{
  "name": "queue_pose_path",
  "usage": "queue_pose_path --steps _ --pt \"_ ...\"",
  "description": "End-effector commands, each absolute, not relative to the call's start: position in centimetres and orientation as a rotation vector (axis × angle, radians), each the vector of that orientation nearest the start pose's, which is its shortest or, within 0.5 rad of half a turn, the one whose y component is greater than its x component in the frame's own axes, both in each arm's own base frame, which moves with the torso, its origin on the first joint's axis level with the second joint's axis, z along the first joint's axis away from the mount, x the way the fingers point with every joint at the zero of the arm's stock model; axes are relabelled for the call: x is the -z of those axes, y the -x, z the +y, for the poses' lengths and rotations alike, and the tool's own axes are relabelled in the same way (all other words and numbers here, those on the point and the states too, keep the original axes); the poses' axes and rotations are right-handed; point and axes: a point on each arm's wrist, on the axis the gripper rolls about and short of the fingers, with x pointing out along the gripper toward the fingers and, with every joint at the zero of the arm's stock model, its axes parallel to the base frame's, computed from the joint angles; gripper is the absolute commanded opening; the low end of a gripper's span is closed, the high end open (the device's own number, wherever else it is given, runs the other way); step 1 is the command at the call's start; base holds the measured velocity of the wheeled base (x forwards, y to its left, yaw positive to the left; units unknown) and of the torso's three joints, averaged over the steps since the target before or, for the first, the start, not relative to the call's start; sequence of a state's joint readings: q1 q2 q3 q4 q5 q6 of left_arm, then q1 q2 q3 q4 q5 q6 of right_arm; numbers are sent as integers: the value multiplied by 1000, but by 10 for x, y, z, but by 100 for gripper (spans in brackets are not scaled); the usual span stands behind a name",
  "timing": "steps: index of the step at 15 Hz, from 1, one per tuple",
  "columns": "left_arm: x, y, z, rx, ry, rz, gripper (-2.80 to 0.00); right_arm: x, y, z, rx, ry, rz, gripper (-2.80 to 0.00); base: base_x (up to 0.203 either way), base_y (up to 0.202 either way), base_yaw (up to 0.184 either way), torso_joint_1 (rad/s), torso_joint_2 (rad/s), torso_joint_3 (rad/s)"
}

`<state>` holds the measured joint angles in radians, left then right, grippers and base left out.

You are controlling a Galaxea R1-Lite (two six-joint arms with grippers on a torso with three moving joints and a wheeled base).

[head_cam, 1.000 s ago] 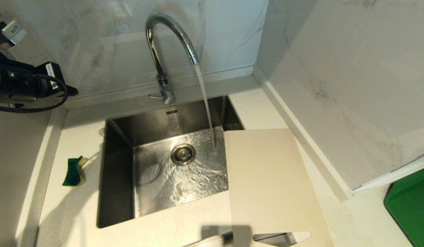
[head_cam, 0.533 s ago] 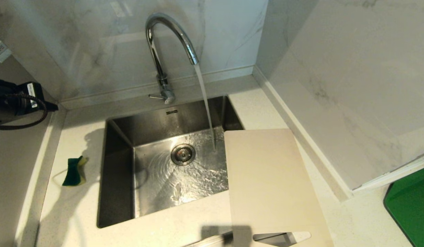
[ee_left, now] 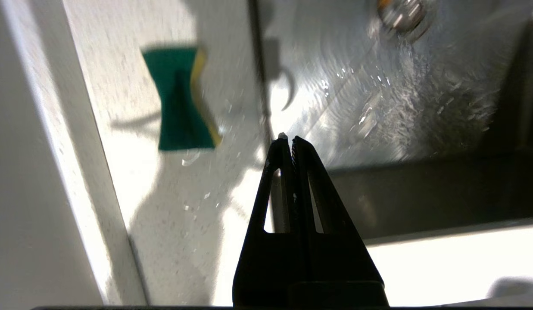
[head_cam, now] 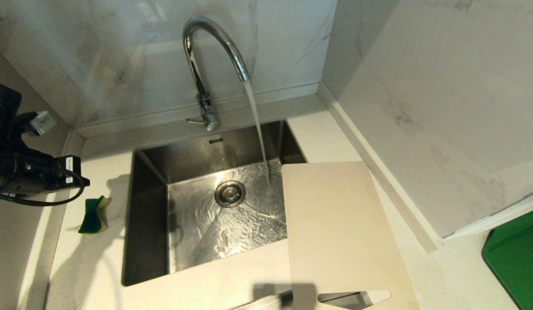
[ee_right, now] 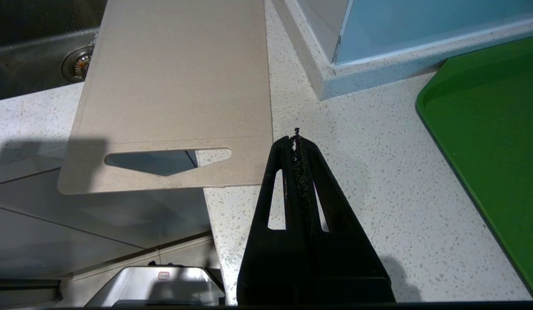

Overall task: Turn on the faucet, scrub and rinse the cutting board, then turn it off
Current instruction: Pick up the cleaning cloth

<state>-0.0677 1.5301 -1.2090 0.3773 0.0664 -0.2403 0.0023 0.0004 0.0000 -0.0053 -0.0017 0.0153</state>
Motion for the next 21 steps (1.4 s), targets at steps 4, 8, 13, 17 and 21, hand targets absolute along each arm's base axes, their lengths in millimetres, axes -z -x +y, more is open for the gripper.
queue_pose_path --steps 4,8,13,17,21 --pt "-216 -276 1 -141 176 778 -280 -76 23 0 -2 -15 -6 -280 0 0 0 0 0 0" --pt "-205 -284 18 -194 190 811 -280 -76 23 0 -1 -15 -5 -280 0 0 0 0 0 0" --pt "-192 -297 21 -196 182 828 -280 -76 23 0 -1 -15 -6 -280 0 0 0 0 0 0" --pt "-189 -298 22 -199 187 836 -280 -76 23 0 0 -15 -6 -280 0 0 0 0 0 0" --pt "-182 -306 22 -202 180 856 -280 -76 23 0 -2 -15 -5 -280 0 0 0 0 0 0"
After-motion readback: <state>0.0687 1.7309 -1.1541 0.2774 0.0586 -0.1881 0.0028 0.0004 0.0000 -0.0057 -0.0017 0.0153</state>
